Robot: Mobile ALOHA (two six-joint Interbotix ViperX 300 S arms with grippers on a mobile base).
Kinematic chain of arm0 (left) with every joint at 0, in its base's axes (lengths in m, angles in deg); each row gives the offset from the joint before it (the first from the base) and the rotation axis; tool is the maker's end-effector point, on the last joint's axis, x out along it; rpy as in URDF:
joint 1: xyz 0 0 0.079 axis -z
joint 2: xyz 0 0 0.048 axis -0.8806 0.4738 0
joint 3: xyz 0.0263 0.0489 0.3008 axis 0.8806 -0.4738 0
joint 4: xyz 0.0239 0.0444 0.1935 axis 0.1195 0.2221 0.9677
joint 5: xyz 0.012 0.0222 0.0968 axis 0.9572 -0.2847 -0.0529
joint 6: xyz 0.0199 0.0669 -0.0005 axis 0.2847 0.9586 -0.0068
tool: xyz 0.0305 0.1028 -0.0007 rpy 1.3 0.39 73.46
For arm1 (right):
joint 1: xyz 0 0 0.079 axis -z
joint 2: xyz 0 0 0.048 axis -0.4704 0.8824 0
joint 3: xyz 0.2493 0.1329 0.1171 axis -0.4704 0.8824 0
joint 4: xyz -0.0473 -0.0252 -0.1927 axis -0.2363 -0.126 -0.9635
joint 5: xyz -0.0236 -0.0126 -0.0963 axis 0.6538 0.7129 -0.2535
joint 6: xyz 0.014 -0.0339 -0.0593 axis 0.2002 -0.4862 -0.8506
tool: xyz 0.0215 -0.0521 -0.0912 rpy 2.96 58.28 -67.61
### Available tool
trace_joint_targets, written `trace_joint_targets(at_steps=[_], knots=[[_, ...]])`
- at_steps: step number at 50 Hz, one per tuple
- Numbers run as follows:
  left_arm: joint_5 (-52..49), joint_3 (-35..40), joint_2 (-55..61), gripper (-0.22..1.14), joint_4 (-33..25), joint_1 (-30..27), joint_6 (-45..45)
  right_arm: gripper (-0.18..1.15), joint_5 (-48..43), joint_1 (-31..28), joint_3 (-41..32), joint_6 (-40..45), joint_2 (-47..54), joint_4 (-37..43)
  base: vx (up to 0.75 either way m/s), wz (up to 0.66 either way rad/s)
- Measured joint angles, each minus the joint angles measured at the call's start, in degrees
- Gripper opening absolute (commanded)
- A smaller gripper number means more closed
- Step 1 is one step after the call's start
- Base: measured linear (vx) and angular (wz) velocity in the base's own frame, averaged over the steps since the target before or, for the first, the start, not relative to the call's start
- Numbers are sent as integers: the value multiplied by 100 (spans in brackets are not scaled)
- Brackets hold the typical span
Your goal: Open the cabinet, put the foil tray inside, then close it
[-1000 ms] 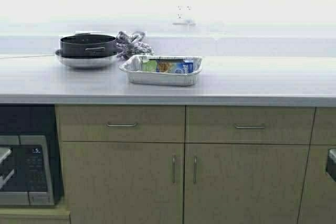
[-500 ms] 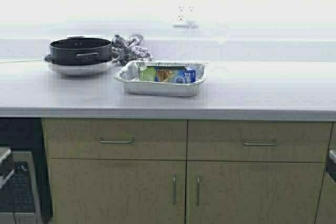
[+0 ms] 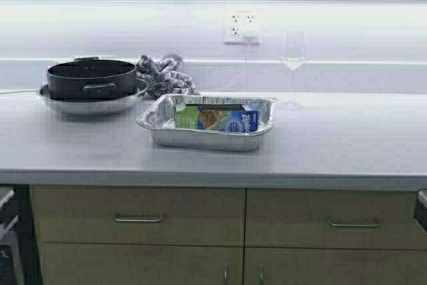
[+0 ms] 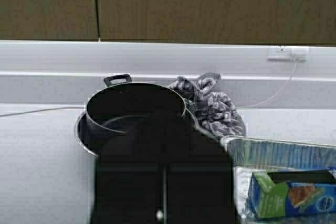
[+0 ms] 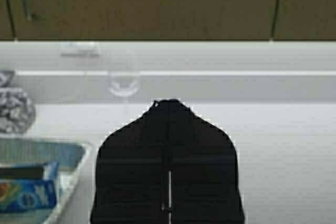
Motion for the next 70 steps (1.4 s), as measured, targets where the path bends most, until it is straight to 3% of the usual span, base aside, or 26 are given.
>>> trace_joint_targets(at_steps=[17, 21, 24, 27, 31, 33, 35, 37, 43, 50, 57, 64, 70], knots=[[-246, -220, -501, 2, 0, 0, -62, 6, 0, 0, 0, 9, 18, 0, 28, -4], [-255, -220, -501, 3, 9, 0, -62, 11, 0, 0, 9, 26, 9, 0, 15, 4], [-237, -220, -492, 7, 9, 0, -62, 27, 0, 0, 18, 70, 9, 9, 14, 6], [-202, -211, -492, 23, 9, 18, -62, 55, 0, -9, 35, 185, 9, 9, 14, 5], [-185, -220, -501, 58, 9, 264, -70, 100, 0, -185, 70, 448, 9, 9, 12, 6], [-185, -220, -492, 80, 26, 492, -132, 112, 0, -343, 88, 536, 9, 0, 9, 6], [-193, -211, -483, 100, 35, 782, -141, 111, 0, -562, 114, 554, 0, -26, 7, 4], [-211, -211, -457, 111, 44, 1081, -141, 105, -18, -844, 176, 598, 0, -53, 5, 4], [-185, -167, 0, 99, 44, 2030, -123, 101, -316, -1644, 176, 554, 158, -79, 3, 4], [475, 290, 1345, 102, -53, 2830, -105, 101, -905, -2145, -79, 571, 958, -62, 1, 3], [1406, 1195, 3076, 102, -343, 3322, 158, 101, -1477, -2443, -853, 413, 2338, 79, -1, -1], [2153, 2364, 4491, 102, -1187, 3621, 896, 101, -1995, -2575, -1661, 88, 3419, 571, -1, 0], [2531, 3270, 5335, 102, -2074, 3814, 1477, 101, -2355, -2865, -2461, -747, 4245, 1380, 0, -1]])
